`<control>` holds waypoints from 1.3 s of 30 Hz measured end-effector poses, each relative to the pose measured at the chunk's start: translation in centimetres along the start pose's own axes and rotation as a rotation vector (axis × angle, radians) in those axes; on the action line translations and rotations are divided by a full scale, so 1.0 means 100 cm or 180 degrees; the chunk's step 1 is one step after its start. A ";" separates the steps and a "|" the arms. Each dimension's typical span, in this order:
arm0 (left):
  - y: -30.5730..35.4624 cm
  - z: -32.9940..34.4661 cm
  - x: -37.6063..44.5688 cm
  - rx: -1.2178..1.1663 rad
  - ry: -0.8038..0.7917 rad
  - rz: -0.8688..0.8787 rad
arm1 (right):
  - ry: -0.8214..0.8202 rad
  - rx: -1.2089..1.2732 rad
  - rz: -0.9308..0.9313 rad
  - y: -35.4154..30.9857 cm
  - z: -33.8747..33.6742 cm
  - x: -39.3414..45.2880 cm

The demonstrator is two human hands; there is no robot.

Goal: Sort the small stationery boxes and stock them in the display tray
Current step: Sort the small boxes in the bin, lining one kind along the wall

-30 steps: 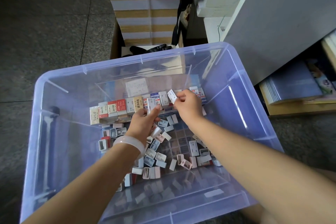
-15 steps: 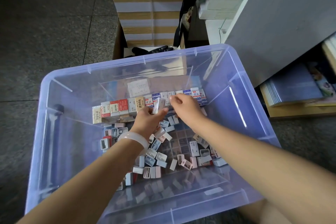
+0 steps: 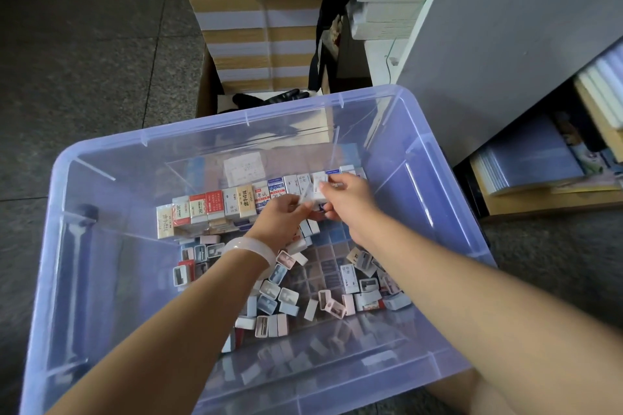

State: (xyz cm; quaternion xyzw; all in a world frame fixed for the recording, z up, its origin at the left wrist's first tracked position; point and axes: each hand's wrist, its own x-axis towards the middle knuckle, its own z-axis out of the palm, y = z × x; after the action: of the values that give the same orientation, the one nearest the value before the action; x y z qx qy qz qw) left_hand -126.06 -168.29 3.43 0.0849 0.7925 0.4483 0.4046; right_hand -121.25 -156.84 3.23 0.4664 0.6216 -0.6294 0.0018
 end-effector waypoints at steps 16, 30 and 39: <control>0.007 0.041 0.036 0.0574 0.0674 -0.0636 | 0.0569 -0.1009 -0.0601 0.009 -0.006 0.012; 0.013 0.049 0.041 -0.0488 0.0323 -0.1146 | 0.0644 -0.1094 -0.0511 0.009 -0.011 0.008; 0.013 0.044 0.030 -0.0532 0.0429 -0.1162 | 0.0481 -0.1060 -0.0594 0.006 -0.012 0.004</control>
State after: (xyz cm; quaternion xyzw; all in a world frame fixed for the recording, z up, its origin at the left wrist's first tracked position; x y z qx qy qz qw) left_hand -125.16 -163.26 1.55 -0.1241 0.7801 0.4363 0.4309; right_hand -120.44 -155.78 2.81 0.4459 0.7559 -0.4786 -0.0260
